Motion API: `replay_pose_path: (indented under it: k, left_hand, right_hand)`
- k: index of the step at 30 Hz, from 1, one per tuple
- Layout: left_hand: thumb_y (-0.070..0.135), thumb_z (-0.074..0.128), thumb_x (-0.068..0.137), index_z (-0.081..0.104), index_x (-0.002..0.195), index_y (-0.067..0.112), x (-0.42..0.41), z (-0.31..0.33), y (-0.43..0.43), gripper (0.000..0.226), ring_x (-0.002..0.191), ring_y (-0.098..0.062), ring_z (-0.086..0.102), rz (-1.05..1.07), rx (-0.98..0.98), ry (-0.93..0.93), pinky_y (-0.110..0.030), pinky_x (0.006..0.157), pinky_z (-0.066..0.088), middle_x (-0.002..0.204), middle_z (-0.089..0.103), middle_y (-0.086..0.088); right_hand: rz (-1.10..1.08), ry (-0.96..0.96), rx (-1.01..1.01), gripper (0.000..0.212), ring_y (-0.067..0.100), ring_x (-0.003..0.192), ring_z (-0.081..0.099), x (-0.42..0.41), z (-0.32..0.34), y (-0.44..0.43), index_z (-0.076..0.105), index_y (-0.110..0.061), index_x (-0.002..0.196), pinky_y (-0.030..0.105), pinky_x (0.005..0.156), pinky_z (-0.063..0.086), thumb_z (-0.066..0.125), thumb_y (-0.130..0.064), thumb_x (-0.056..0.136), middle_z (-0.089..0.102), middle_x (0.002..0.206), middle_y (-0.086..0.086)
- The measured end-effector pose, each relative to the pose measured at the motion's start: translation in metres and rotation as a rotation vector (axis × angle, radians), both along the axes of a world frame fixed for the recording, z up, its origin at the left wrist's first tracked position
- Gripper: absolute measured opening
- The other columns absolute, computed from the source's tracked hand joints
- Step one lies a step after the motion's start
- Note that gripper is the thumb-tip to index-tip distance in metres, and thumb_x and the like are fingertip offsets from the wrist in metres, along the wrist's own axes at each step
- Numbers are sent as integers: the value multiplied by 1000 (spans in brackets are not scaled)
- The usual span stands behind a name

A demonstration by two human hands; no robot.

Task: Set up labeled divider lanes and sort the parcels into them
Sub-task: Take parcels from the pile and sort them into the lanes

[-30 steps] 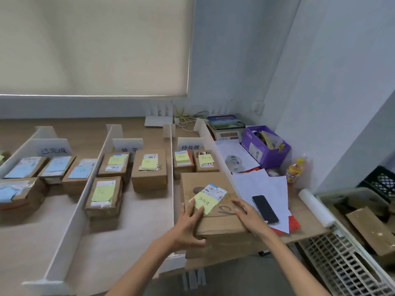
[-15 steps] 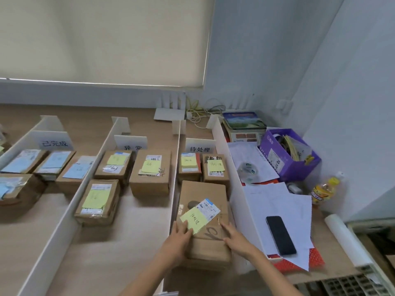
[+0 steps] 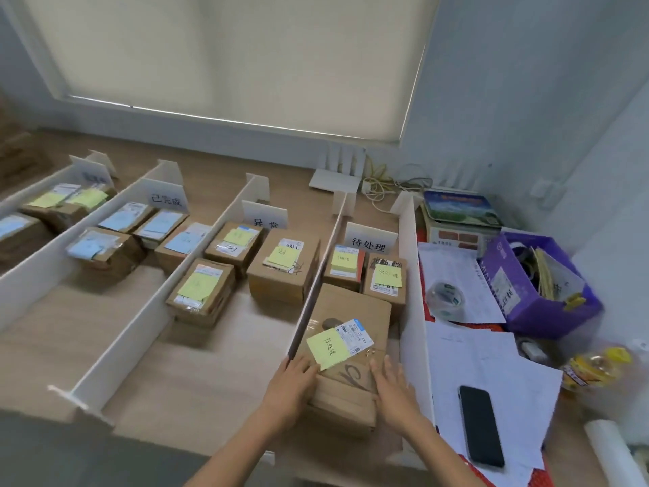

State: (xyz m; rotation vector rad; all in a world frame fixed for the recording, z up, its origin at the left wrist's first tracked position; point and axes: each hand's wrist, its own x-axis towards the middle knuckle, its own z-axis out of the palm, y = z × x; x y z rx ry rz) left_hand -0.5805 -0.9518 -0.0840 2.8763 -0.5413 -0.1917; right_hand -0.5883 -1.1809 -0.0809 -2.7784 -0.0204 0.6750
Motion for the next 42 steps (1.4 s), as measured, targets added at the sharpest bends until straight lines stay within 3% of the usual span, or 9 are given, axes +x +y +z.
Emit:
replay_pose_path:
  k: [1,3,6,12,18,21,25,32,42]
  left_hand:
    - [31,82,56,55,106,33,-10,3,6,56,102,-8,61,21,-42,-20,-26,94,44,111,58,12]
    - [30,77,60,60,105,31,-22,10,20,48,97,-10,62,104,-138,-114,-25,86,49,105,63,11]
    - [18,62,77,64,107,21,-44,26,53,30,97,-16,61,285,-267,-247,-29,87,49,104,65,5]
    - [12,54,89,64,113,19,-94,69,146,26,110,-15,56,686,-368,-338,-30,93,42,113,63,6]
    - [25,44,85,70,99,8,-159,105,270,34,97,-26,62,1028,-500,-416,-26,86,40,101,69,-8]
    - [9,54,88,70,98,11,-197,116,335,19,98,-24,63,1156,-536,-473,-25,84,42,102,69,-4]
    - [8,52,91,67,102,18,-248,130,420,21,101,-13,60,1251,-490,-525,-22,83,41,106,66,6]
    - [5,53,89,68,99,19,-302,145,544,22,100,-14,62,1332,-469,-566,-22,83,43,104,68,7]
    - [5,52,90,68,99,17,-285,142,678,22,99,-11,61,1382,-529,-602,-16,81,39,102,68,8]
  right_hand:
    - [3,-54,11,63,33,145,-13,0,2,4,-1,-29,151,51,116,4,31,-14,99,-12,159,6]
    - [-25,-174,66,56,31,146,-5,2,5,13,15,-27,150,49,117,6,33,-14,98,0,160,4]
    - [98,-240,91,48,26,146,8,6,13,41,26,-25,147,44,118,10,36,-22,100,16,157,3]
    - [339,-322,283,36,16,131,38,10,51,152,47,-24,134,30,109,26,39,-23,99,48,137,-4]
    - [575,-411,448,28,11,114,52,-14,74,292,60,-25,120,25,96,40,42,-25,99,62,121,-9]
    - [629,-426,515,26,10,107,56,-24,83,363,64,-23,114,22,88,43,44,-22,97,66,114,-8]
    - [634,-378,585,24,14,104,58,-43,92,458,65,-20,110,24,84,43,44,-19,98,68,110,-5]
    - [612,-354,652,21,12,99,61,-68,91,583,67,-23,102,25,85,46,48,-16,96,69,104,-10]
    - [654,-280,671,20,13,93,61,-39,102,734,64,-27,93,30,84,50,47,-17,97,68,98,-9]
